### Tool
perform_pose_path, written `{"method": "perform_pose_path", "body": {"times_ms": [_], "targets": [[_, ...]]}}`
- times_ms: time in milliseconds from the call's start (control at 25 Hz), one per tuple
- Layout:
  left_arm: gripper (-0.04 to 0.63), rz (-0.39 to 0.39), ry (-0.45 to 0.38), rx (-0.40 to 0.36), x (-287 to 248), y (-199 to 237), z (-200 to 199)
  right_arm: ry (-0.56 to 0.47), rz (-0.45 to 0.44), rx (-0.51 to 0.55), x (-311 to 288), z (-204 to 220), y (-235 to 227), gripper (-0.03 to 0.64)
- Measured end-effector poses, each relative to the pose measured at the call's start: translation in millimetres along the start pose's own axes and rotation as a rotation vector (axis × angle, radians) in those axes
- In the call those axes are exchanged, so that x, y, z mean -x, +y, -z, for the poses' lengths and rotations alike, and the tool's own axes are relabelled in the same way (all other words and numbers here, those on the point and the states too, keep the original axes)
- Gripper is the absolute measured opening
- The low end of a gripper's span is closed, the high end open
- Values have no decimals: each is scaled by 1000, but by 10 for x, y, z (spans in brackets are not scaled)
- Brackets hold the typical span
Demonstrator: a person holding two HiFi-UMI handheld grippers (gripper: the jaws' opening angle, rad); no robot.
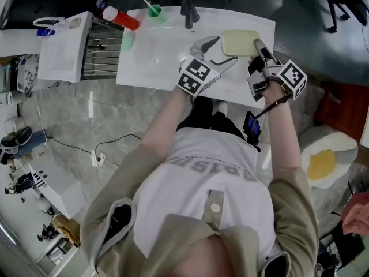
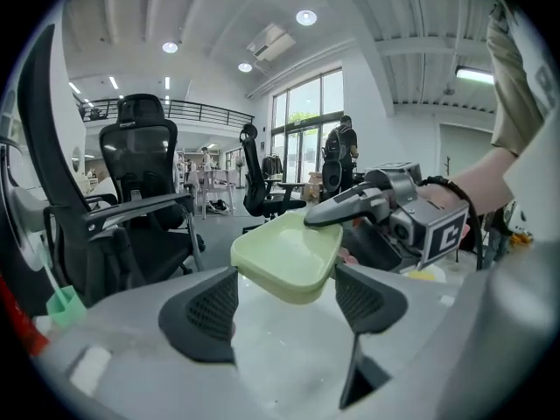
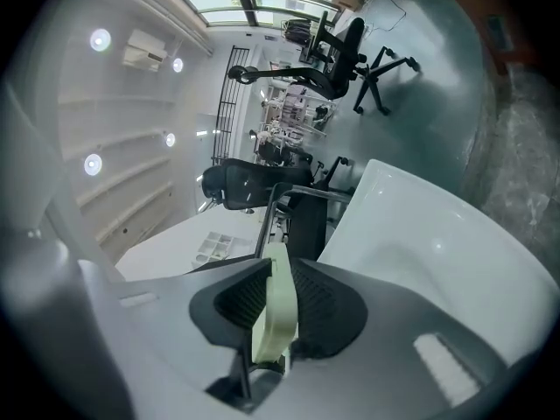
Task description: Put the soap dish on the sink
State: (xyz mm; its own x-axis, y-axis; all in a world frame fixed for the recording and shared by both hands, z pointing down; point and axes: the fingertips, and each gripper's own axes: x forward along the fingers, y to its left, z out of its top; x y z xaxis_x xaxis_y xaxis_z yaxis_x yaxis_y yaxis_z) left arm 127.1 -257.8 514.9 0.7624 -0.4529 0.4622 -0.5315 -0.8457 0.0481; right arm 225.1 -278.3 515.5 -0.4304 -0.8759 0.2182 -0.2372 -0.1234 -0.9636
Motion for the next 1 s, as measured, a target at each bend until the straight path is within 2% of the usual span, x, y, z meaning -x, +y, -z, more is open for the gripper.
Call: {"method": "perform_pose_path", "body": {"times_ms": [120,280,400,560,760,1000], "targets": [[364,12,15,-5,-41,76,56,4,-14,20,-84,6,0,69],[364,26,37,0,-63,179,91,7,25,38,-158,31,-29,69],[364,30,42,4,-105,274,90,20,18,54,-267,42,-41,69],[364,34,46,38,-203,411,232,33,66,52,-385,96,-150,69],[364,42,78,81,-324,549,396,75,61,104,-585,143,-268,70],[364,53,117,115,-495,646,554,69,94,78,-724,117,-477,70]]}}
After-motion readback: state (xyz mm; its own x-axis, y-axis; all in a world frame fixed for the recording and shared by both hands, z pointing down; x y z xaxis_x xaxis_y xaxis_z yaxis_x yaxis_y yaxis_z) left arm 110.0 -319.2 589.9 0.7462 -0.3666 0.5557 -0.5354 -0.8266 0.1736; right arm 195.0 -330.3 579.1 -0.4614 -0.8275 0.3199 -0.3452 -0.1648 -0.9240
